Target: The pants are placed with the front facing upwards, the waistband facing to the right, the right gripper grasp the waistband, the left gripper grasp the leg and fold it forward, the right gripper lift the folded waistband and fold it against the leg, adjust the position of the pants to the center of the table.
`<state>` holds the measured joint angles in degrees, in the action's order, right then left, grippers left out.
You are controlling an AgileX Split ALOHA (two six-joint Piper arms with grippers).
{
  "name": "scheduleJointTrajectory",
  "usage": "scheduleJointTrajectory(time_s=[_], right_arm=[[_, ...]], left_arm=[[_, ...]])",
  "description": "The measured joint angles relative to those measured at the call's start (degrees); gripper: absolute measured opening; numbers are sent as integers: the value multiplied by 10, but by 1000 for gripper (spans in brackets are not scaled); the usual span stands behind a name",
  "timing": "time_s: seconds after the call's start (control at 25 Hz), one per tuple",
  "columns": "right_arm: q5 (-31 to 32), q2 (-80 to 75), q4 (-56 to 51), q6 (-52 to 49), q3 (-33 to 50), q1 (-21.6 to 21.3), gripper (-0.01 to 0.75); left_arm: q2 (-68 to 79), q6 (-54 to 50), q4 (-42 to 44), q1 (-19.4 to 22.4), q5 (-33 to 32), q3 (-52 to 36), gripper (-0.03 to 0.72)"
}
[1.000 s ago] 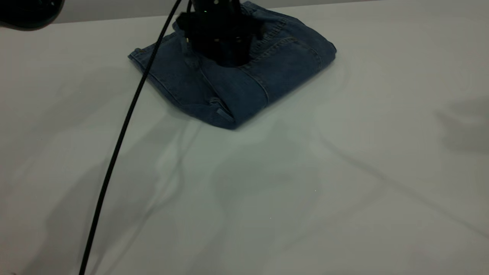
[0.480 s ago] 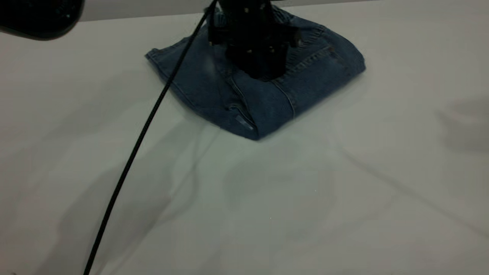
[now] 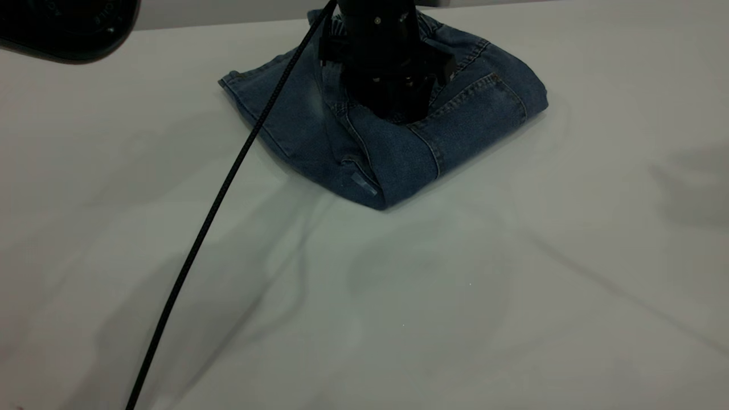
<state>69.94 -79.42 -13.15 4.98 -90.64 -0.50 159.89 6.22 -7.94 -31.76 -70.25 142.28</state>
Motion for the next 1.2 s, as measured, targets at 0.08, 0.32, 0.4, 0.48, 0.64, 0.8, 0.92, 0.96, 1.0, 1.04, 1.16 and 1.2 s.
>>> scheduleJointTrajectory(time_s=[0.08, 0.32, 0.4, 0.48, 0.64, 0.8, 0.92, 0.96, 1.0, 1.04, 1.16, 1.2], right_arm=[[0, 0, 0, 0, 0, 0, 584], [0, 0, 0, 0, 0, 0, 584], [0, 0, 0, 0, 0, 0, 584], [0, 0, 0, 0, 0, 0, 584], [0, 0, 0, 0, 0, 0, 584], [0, 0, -4, 2, 0, 0, 584], [0, 0, -5, 2, 0, 0, 584], [0, 0, -5, 2, 0, 0, 584], [0, 0, -5, 2, 0, 0, 584], [0, 0, -5, 2, 0, 0, 584], [0, 0, -5, 2, 0, 0, 584], [0, 0, -5, 2, 0, 0, 584]], left_arm=[[-9, 1, 17, 0, -2, -1, 419], [-69, 4, 30, 0, -2, -1, 419], [-87, 6, 31, 0, -2, -1, 419], [-99, 9, 42, 1, -2, -1, 419], [-104, 44, 94, 2, 1, 0, 418], [-103, 104, 148, 2, 2, 0, 418], [-103, 145, 161, 2, 2, 0, 418], [-103, 158, 160, 2, 2, 0, 418], [-103, 170, 160, 2, 2, 0, 418], [-103, 178, 160, 2, 2, 1, 418], [-99, 200, 154, 2, 2, 1, 418], [-98, 206, 149, 2, 2, 1, 418]])
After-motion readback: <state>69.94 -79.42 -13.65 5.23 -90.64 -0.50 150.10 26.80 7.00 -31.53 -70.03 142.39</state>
